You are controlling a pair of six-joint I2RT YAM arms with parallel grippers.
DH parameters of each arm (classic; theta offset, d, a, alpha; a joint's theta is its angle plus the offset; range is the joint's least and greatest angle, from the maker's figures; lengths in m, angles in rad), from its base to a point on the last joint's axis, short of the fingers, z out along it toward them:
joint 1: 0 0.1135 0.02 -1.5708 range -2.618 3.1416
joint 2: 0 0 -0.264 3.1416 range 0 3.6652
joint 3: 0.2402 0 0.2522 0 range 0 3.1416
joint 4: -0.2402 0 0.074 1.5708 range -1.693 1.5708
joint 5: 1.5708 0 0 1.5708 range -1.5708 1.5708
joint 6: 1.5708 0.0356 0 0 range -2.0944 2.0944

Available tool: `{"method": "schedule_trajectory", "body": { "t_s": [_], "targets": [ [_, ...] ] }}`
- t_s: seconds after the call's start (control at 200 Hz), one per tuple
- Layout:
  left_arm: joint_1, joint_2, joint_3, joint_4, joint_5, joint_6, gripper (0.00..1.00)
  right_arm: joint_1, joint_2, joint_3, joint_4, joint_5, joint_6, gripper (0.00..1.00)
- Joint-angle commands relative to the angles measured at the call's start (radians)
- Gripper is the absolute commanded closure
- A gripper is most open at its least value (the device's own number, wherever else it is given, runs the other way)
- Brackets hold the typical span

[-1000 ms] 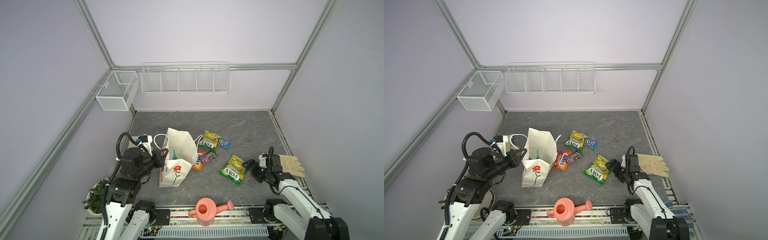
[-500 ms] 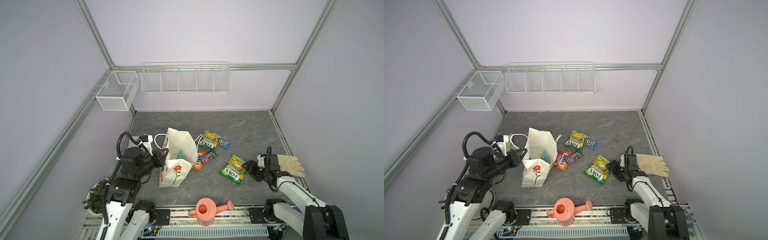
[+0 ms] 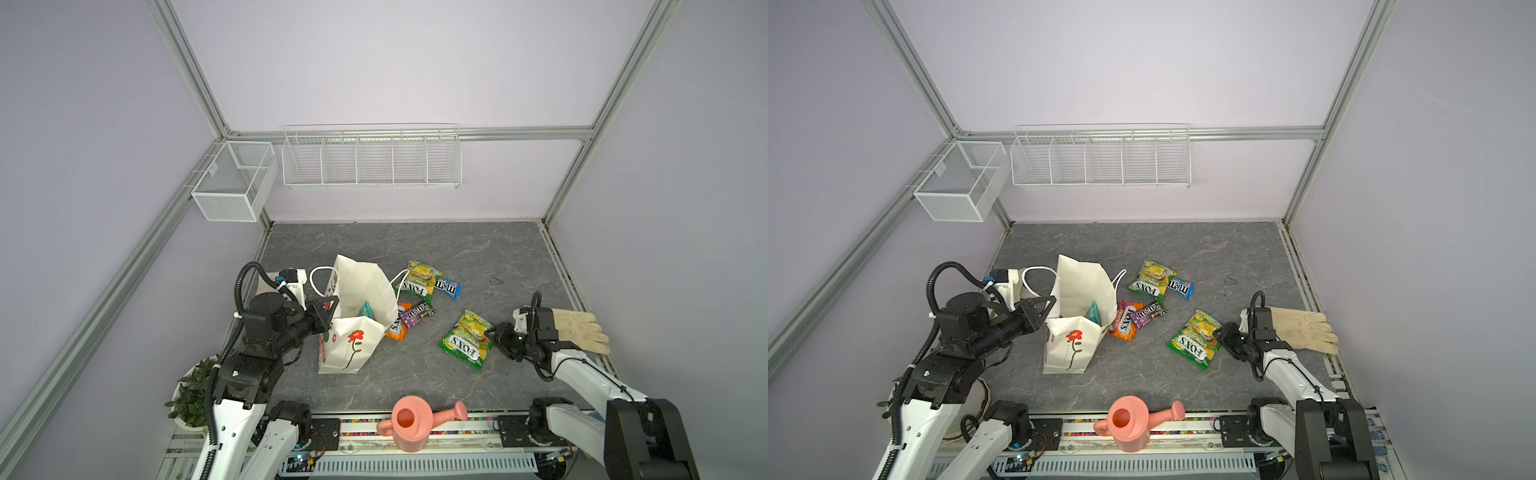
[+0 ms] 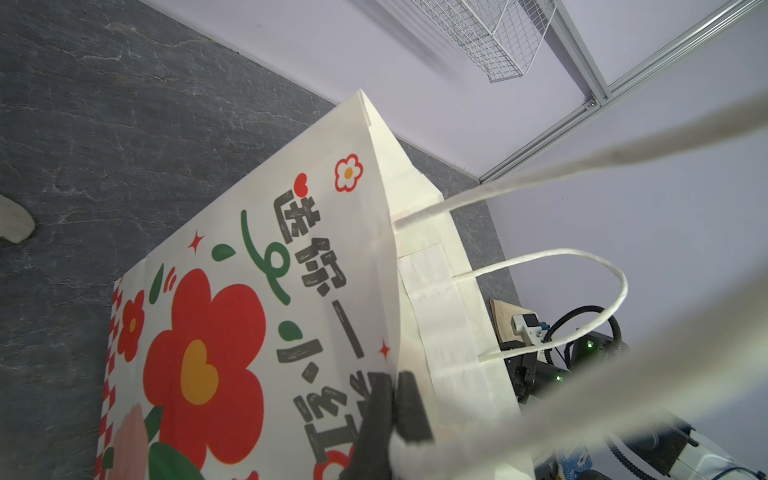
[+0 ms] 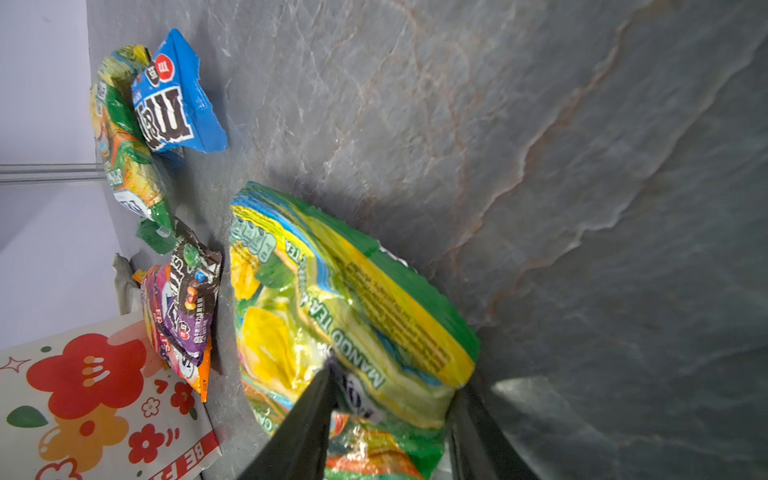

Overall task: Place the snacks into the paper bag
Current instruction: 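Lower the open right gripper onto the green FOXS spring tea bag, then close the right gripper on the edge of the green FOXS bag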

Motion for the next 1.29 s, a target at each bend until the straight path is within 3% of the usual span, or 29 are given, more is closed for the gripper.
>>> {"method": "schedule_trajectory", "body": {
  "t_s": [0.0, 0.555, 0.945, 1.29],
  "targets": [
    [-0.005, 0.004, 0.006, 0.037, 0.008, -0.005, 1.00, -0.004, 0.010, -0.017, 0.014, -0.012, 0.002, 0.60],
    [-0.005, 0.012, 0.003, 0.038, 0.006, -0.006, 1.00, -0.004, -0.036, -0.014, -0.002, -0.024, -0.008, 0.94],
    [-0.007, -0.001, -0.004, 0.032, 0.005, -0.009, 1.00, -0.004, -0.144, -0.010, -0.057, -0.034, -0.018, 0.94],
    [-0.006, -0.008, -0.008, 0.034, 0.004, -0.016, 1.00, -0.003, -0.254, 0.009, -0.086, -0.116, -0.059, 0.94]
  ]
}}
